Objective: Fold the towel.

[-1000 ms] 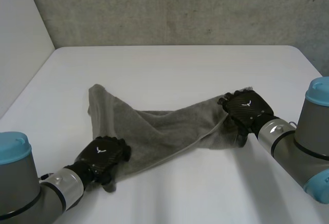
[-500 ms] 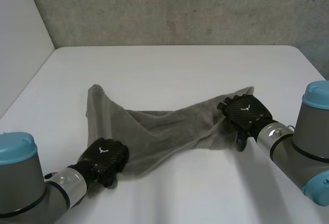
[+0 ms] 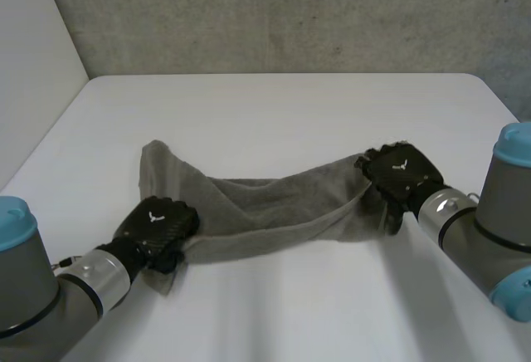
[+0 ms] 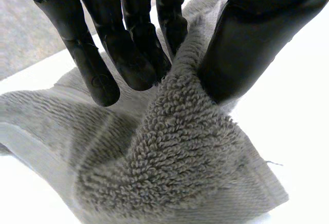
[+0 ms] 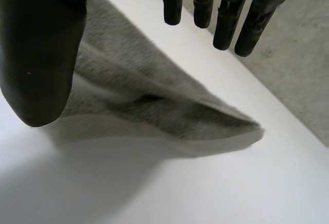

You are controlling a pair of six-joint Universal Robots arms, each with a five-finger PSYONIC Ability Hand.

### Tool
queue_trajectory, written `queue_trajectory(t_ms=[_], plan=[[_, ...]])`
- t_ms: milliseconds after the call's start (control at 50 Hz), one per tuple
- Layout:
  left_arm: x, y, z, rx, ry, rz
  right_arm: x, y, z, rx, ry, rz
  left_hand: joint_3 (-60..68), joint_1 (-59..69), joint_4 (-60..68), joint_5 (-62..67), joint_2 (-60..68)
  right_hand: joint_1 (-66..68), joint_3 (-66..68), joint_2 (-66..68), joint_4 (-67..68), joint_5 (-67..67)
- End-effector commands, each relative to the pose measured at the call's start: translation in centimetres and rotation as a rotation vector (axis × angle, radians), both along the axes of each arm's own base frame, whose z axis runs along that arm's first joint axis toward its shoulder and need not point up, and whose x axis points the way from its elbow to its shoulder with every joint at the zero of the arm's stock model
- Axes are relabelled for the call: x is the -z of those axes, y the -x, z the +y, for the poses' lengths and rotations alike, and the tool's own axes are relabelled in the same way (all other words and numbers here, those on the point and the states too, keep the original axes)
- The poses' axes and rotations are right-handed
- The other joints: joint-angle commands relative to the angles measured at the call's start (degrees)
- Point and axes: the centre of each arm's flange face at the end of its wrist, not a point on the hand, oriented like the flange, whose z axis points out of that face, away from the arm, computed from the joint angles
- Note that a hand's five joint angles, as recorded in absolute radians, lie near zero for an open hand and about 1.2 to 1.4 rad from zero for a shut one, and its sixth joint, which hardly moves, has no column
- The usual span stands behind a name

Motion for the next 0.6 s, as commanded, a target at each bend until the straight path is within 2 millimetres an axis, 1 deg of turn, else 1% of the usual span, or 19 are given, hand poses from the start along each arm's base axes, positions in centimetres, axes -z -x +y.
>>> queue_trajectory(t_ms=[20, 40, 60, 80, 120, 140, 180, 200, 240, 300, 340, 360, 400, 420, 480, 500, 580, 600], plan=[[-2.3, -1.7, -1.5, -0.068, 0.085, 0.019, -2.1, 0.8, -3.6, 0.031, 0.066, -0.027, 2.58, 23.82, 2.08, 21.01, 3.4, -3.08, -3.77, -3.43, -4.36, -3.1], [-2.3, -1.7, -1.5, -0.068, 0.085, 0.019, -2.1, 0.8, -3.6, 0.031, 0.066, -0.027, 2.58, 23.82, 2.08, 21.01, 3.4, -3.08, -3.77, -3.43, -4.36, -3.1], [-2.8, -2.0, -1.7, -0.079, 0.1, 0.022, -1.7, 0.5, -4.4, 0.019, 0.048, -0.023, 2.58, 23.82, 2.08, 21.01, 3.4, -3.08, -3.77, -3.43, -4.36, -3.1], [-2.8, -2.0, -1.7, -0.079, 0.1, 0.022, -1.7, 0.5, -4.4, 0.019, 0.047, -0.023, 2.58, 23.82, 2.08, 21.01, 3.4, -3.08, -3.77, -3.43, -4.36, -3.1], [-3.4, -2.3, -1.9, -0.095, 0.12, 0.025, -1.0, 0.0, -5.9, -0.005, 0.003, -0.003, 2.58, 23.82, 2.08, 21.01, 3.4, -3.08, -3.77, -3.43, -4.36, -3.1], [-3.4, -2.3, -1.9, -0.095, 0.12, 0.025, -1.0, 0.0, -5.9, -0.006, 0.003, -0.003, 2.58, 23.82, 2.08, 21.01, 3.4, -3.08, -3.77, -3.43, -4.36, -3.1], [-4.0, -2.5, -2.1, -0.104, 0.144, 0.029, -0.8, -0.3, -7.7, -0.006, -0.007, 0.004, 2.58, 23.82, 2.08, 21.01, 3.4, -3.08, -3.77, -3.43, -4.36, -3.1], [-4.0, -2.5, -2.1, -0.104, 0.144, 0.029, -0.8, -0.4, -7.7, -0.006, -0.007, 0.004, 2.58, 23.82, 2.08, 21.01, 3.4, -3.08, -3.77, -3.43, -4.36, -3.1], [-4.3, -2.6, -2.2, -0.11, 0.155, 0.031, -0.1, -0.7, -9.2, -0.002, -0.018, 0.01, 2.58, 23.82, 2.08, 21.01, 3.4, -3.08, -3.77, -3.43, -4.36, -3.1], [-4.8, -2.8, -2.4, -0.119, 0.175, 0.034, 0.2, -0.8, -9.8, 0.0, -0.022, 0.011, 2.58, 23.82, 2.08, 21.01, 3.4, -3.08, -3.77, -3.43, -4.36, -3.1], [-5.4, -3.0, -2.5, -0.123, 0.196, 0.038, 1.1, -1.1, -10.9, 0.005, -0.024, 0.015, 2.58, 23.82, 2.08, 21.01, 3.4, -3.08, -3.77, -3.43, -4.36, -3.1], [-5.4, -3.0, -2.5, -0.123, 0.196, 0.038, 1.1, -1.1, -10.9, 0.005, -0.024, 0.015, 2.58, 23.82, 2.08, 21.01, 3.4, -3.08, -3.77, -3.43, -4.36, -3.1], [-5.6, -3.0, -2.6, -0.125, 0.203, 0.039, 1.7, -1.4, -12.1, 0.011, -0.008, 0.011, 2.58, 23.82, 2.08, 21.01, 3.4, -0.83, -1.53, -1.18, -2.11, -0.86], [-5.7, -3.0, -2.6, -0.125, 0.208, 0.04, 1.7, -1.4, -12.1, 0.012, -0.008, 0.011, 2.58, 23.82, 2.08, 21.01, 3.4, -0.81, -1.5, -1.16, -2.09, -0.83], [-5.8, -3.2, -2.7, -0.132, 0.214, 0.041, 2.3, -1.6, -13.0, 0.013, 0.001, 0.006, 2.58, 23.82, 2.08, 21.01, 3.4, 2.21, 1.51, 1.85, 0.93, 2.18], [-6.0, -3.3, -2.8, -0.137, 0.219, 0.041, 2.6, -1.7, -13.3, 0.01, 0.003, 0.003, 2.58, 23.82, 2.08, 21.01, 3.4, 5.55, 4.85, 5.2, 4.27, 5.53], [-6.1, -3.4, -2.7, -0.139, 0.224, 0.043, 3.1, -1.8, -13.8, 0.011, 0.01, 0.0, 2.58, 23.82, 2.08, 21.01, 3.4, 10.46, 9.77, 10.11, 9.18, 10.44], [-6.2, -3.4, -2.7, -0.14, 0.229, 0.044, 3.3, -1.9, -14.0, 0.01, 0.01, -0.002, 2.58, 23.82, 2.08, 21.01, 3.4, 14.13, 13.43, 13.77, 12.85, 14.1]])
